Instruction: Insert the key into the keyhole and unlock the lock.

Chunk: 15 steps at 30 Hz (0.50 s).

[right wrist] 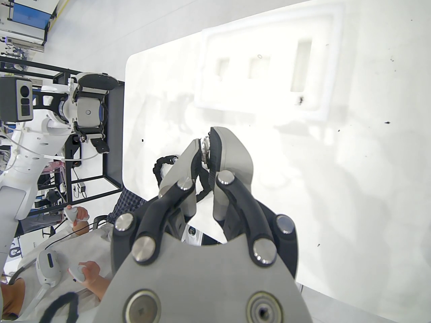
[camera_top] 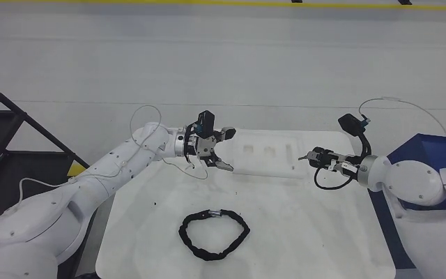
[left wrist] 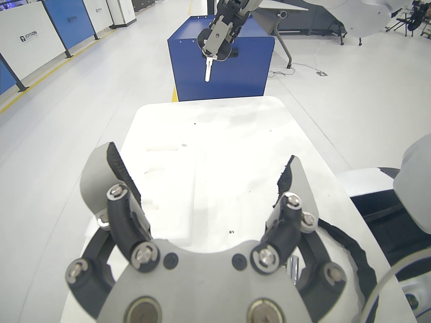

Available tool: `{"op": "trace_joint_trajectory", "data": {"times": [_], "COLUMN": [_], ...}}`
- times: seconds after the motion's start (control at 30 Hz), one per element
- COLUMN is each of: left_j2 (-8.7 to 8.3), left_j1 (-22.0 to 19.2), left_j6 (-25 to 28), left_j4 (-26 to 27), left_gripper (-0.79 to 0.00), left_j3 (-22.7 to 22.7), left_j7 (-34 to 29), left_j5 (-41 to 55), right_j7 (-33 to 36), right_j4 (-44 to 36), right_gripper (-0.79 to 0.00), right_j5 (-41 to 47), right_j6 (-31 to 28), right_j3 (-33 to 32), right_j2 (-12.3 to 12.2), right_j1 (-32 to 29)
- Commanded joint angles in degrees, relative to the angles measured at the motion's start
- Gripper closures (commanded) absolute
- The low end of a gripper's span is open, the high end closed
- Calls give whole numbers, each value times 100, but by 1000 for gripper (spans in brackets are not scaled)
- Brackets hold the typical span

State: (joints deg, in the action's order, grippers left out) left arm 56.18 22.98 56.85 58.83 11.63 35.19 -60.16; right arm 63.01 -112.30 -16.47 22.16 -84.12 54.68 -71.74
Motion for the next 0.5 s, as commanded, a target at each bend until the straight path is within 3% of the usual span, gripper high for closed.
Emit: {"op": "trace_joint_trajectory", "data": {"times": [0.0,0.47], "left_j2": [-70,-827], "left_j1": [109,1282], "left_j6": [81,19], "left_j4": [66,750], "left_gripper": [-785,-785], "left_j3": [69,169], "left_j7": [-134,49], "left_j5": [-72,-667], "right_j7": [0,0], "right_j4": [0,0], "right_gripper": [0,0], "right_j5": [0,0], "right_j6": [0,0], "right_j3": [0,0], "right_j2": [0,0], "right_j1": [0,0]}}
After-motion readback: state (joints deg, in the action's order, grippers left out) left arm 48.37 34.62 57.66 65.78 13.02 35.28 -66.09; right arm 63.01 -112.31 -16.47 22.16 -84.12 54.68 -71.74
